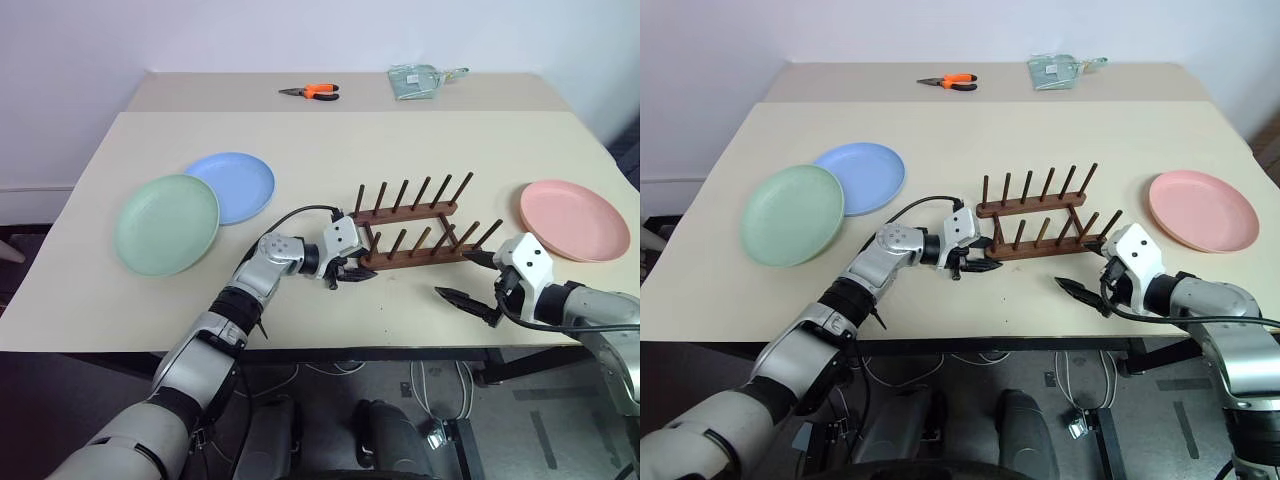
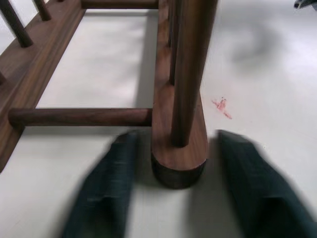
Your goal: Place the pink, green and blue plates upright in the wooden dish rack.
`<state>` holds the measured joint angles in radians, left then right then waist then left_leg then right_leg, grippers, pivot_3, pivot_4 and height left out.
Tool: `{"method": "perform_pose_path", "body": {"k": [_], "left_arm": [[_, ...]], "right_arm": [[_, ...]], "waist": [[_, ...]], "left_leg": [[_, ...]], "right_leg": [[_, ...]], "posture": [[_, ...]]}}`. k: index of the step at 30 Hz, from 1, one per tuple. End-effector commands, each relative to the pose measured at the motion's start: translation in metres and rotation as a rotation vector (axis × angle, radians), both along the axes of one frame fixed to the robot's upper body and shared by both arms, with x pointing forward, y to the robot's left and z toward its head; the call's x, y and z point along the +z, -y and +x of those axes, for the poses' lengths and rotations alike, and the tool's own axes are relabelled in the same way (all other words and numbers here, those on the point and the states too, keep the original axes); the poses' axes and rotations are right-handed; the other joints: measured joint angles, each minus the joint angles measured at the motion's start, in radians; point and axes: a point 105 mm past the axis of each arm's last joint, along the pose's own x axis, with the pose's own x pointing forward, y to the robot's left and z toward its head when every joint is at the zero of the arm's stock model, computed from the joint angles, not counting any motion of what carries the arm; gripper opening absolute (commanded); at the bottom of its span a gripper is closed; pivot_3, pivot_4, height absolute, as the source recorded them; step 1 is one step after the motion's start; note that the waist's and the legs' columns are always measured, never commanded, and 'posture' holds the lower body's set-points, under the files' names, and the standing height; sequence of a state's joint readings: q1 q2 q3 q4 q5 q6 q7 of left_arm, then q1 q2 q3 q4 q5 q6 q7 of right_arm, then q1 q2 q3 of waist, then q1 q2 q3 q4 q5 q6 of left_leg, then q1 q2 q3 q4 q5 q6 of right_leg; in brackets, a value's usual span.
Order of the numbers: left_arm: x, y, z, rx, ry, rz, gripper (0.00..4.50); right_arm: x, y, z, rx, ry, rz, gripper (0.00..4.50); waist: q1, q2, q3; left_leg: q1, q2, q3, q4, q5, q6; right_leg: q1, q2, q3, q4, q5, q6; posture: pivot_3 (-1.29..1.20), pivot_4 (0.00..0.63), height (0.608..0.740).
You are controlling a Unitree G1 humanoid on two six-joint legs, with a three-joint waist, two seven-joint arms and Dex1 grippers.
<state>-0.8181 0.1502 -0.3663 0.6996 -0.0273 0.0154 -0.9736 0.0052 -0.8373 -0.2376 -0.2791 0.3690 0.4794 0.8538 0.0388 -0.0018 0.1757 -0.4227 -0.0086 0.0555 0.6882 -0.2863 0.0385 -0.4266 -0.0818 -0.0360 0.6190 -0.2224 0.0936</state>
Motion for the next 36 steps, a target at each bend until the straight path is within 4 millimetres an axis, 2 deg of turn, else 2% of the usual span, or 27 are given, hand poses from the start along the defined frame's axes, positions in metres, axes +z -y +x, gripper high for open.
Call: {"method": "perform_pose_path", "body": {"k": [1, 2, 5, 8, 12, 14, 18, 24, 28, 31, 34, 36], "left_arm": [[-0.001, -0.031, -0.001, 0.063, -0.031, 0.041, 3.58], [-0.001, -0.038, -0.009, 0.059, -0.064, 0.035, 3.42], [0.001, -0.046, -0.038, 0.005, -0.123, 0.019, 2.13], [0.006, -0.031, -0.054, -0.003, -0.104, 0.017, 0.68], [0.006, -0.003, -0.055, 0.053, -0.075, 0.024, 0.68], [-0.001, 0.002, -0.041, 0.161, -0.075, 0.056, 0.68], [-0.010, -0.004, -0.006, 0.380, 0.028, 0.124, 0.68], [-0.006, -0.013, 0.028, 0.574, 0.095, 0.101, 0.68], [-0.005, -0.014, 0.038, 0.608, 0.108, 0.092, 0.68], [-0.005, -0.011, 0.038, 0.588, 0.112, 0.087, 0.68], [0.000, -0.005, 0.027, 0.520, 0.108, 0.047, 0.62], [0.009, -0.002, 0.015, 0.448, 0.104, -0.011, 0.62]], "right_arm": [[0.004, 0.013, -0.002, -0.032, 0.001, -0.063, 3.54], [0.001, 0.015, -0.001, -0.041, -0.004, -0.084, 3.09], [-0.009, 0.021, 0.005, -0.072, -0.009, -0.127, 1.50], [-0.021, 0.025, 0.015, -0.105, -0.020, -0.180, 0.02], [-0.033, 0.023, 0.033, -0.128, -0.027, -0.212, 0.02], [-0.036, 0.024, 0.044, -0.146, -0.014, -0.238, 0.02], [-0.038, 0.024, 0.065, -0.174, 0.034, -0.288, 0.02], [-0.031, 0.028, 0.094, -0.227, 0.125, -0.359, 0.02], [-0.027, 0.030, 0.107, -0.251, 0.163, -0.363, 0.02], [-0.023, 0.030, 0.109, -0.250, 0.161, -0.342, 0.02], [-0.011, 0.035, 0.100, -0.200, 0.167, -0.341, 0.82], [0.007, 0.046, 0.095, -0.230, 0.207, -0.351, 1.74]], "waist": [[-0.007, 0.000, 0.000], [-0.014, 0.000, 0.000], [-0.029, 0.001, -0.001], [-0.026, 0.002, -0.001], [-0.009, 0.002, -0.001], [-0.007, 0.001, -0.001], [-0.007, 0.001, -0.001], [-0.021, 0.001, -0.001], [-0.027, 0.001, -0.001], [-0.028, 0.001, -0.001], [-0.027, 0.001, -0.001], [-0.027, 0.001, -0.001]], "left_leg": [[0.000, 0.000, 0.000, 0.000, 0.000, 0.000], [0.001, 0.001, 0.000, 0.000, 0.000, 0.000], [0.001, 0.002, 0.000, -0.001, 0.000, 0.000], [0.002, 0.002, 0.000, -0.001, 0.000, 0.000], [0.001, 0.001, 0.000, 0.003, 0.000, 0.000], [0.001, 0.001, 0.000, 0.006, -0.001, 0.002], [0.002, 0.001, 0.000, 0.009, -0.001, 0.002], [0.006, 0.001, 0.000, 0.009, -0.001, 0.002], [0.006, 0.001, 0.000, 0.009, -0.001, 0.002], [0.007, 0.001, 0.001, 0.009, -0.001, 0.002], [0.007, 0.001, 0.001, 0.009, -0.001, 0.002], [0.007, 0.001, 0.001, 0.009, -0.001, 0.002]], "right_leg": [[0.000, 0.000, 0.000, 0.000, 0.000, 0.000], [0.000, 0.001, 0.001, 0.000, 0.000, 0.000], [0.000, 0.001, 0.002, 0.001, 0.000, 0.000], [0.001, 0.000, 0.002, 0.001, 0.000, 0.000], [0.002, 0.001, 0.002, 0.002, 0.000, -0.001], [0.002, 0.001, 0.002, 0.002, 0.000, -0.001], [0.005, 0.003, 0.002, 0.003, 0.000, 0.000], [0.009, 0.002, 0.002, 0.003, 0.000, 0.000], [0.008, 0.001, 0.002, 0.006, 0.000, 0.001], [0.008, 0.001, 0.002, 0.007, 0.000, 0.002], [0.008, 0.001, 0.002, 0.007, 0.000, 0.002], [0.008, 0.000, 0.002, 0.007, 0.000, 0.002]], "posture": [[0.00, 0.150, 0.740], [0.00, 0.150, 0.740], [0.00, 0.150, 0.740], [0.00, 0.150, 0.740], [0.00, 0.150, 0.740], [0.00, 0.150, 0.740], [0.00, 0.150, 0.740], [0.00, 0.150, 0.740], [0.00, 0.150, 0.740], [0.00, 0.150, 0.740], [0.00, 0.150, 0.740], [0.00, 0.150, 0.740]]}}
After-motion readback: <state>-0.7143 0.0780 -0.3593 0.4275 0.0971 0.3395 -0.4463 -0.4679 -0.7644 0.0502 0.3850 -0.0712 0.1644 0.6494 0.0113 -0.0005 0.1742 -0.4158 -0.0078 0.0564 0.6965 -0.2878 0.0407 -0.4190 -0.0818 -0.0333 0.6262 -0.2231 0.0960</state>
